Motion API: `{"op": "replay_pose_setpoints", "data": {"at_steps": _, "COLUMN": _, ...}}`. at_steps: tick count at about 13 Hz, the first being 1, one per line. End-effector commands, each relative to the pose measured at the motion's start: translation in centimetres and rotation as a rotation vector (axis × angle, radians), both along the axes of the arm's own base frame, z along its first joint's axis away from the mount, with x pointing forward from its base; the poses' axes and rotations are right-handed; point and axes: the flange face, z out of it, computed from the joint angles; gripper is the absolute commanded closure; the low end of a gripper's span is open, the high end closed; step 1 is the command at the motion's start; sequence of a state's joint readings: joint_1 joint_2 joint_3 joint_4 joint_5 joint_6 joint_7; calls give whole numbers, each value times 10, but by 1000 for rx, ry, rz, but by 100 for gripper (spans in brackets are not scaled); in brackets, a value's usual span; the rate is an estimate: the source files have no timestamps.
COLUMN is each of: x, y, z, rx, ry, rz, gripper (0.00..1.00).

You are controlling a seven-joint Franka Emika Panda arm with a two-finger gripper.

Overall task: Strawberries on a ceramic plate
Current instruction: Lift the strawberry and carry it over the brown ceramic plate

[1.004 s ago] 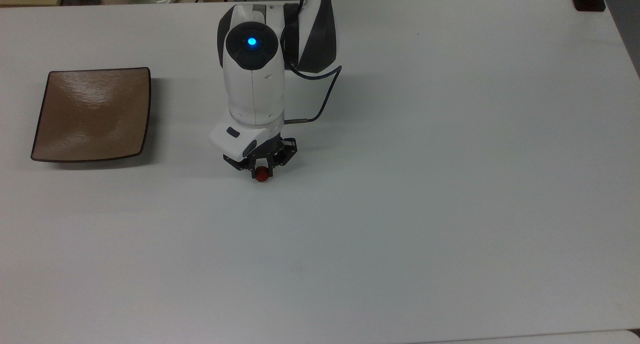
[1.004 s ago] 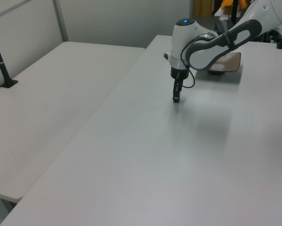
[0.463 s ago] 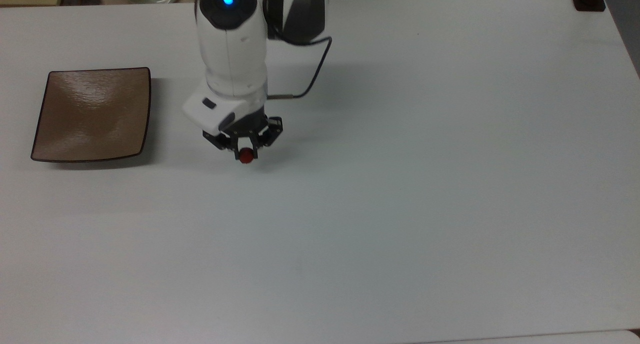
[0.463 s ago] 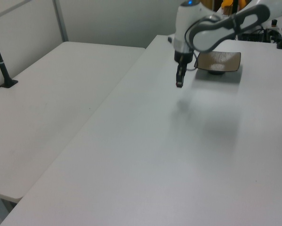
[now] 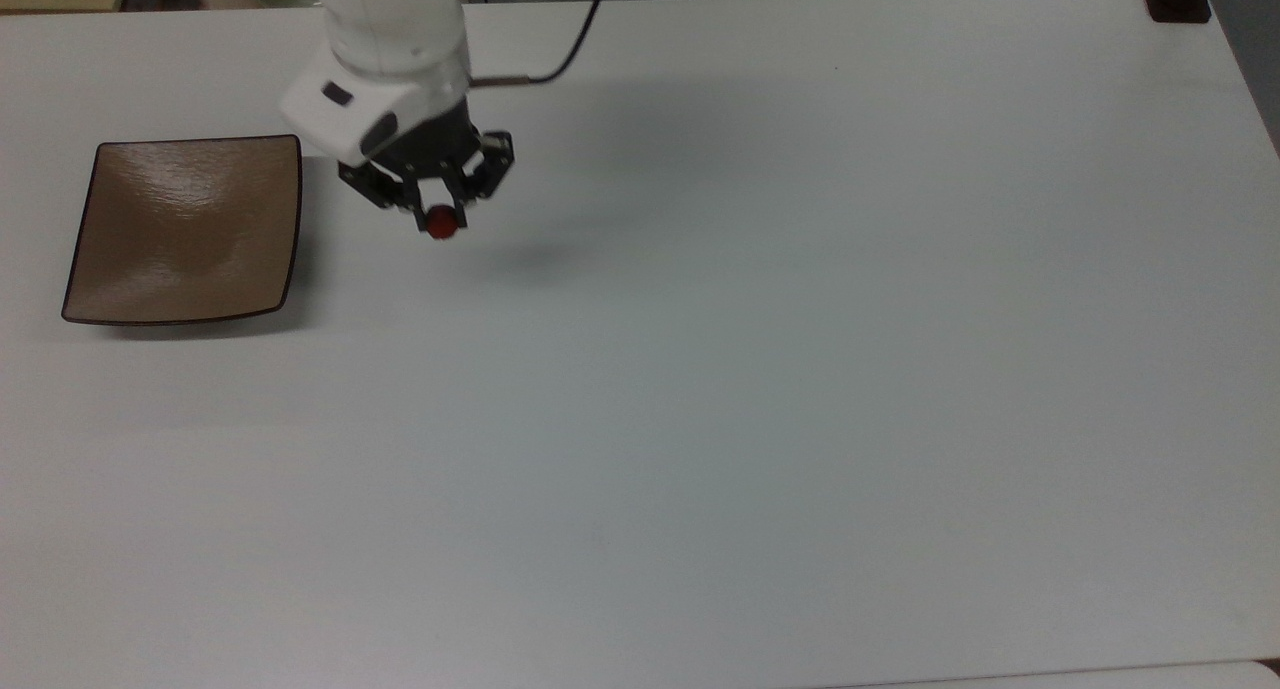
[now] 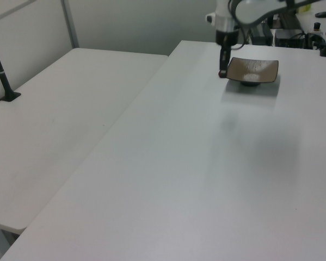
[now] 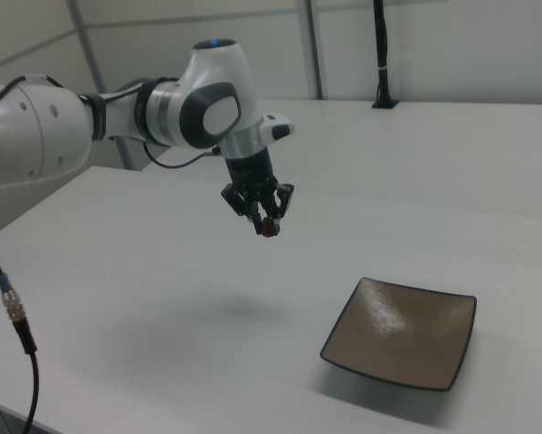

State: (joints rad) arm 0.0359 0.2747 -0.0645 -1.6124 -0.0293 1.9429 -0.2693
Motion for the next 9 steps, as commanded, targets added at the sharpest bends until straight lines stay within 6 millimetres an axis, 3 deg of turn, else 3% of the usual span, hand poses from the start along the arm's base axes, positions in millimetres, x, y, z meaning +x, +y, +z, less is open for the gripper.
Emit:
{"op": "replay_pose_setpoints", "data": {"at_steps": 1, "x": -25, "y": -32, "z": 29, "rx": 24, "ry": 26, "rz": 56, "gripper": 88}}
{"op": "replay_pose_setpoints", "data": {"at_steps": 4, "x": -39, "y": -72, "z": 43, "rx": 26, "ry": 45, "rz": 116, "gripper": 88}}
{"op": "replay_pose_setpoints", "data": {"at_steps": 9, "x": -48, "y": -120, "z": 40, "rx": 24, "ry": 51, "rz": 159, "gripper": 88}}
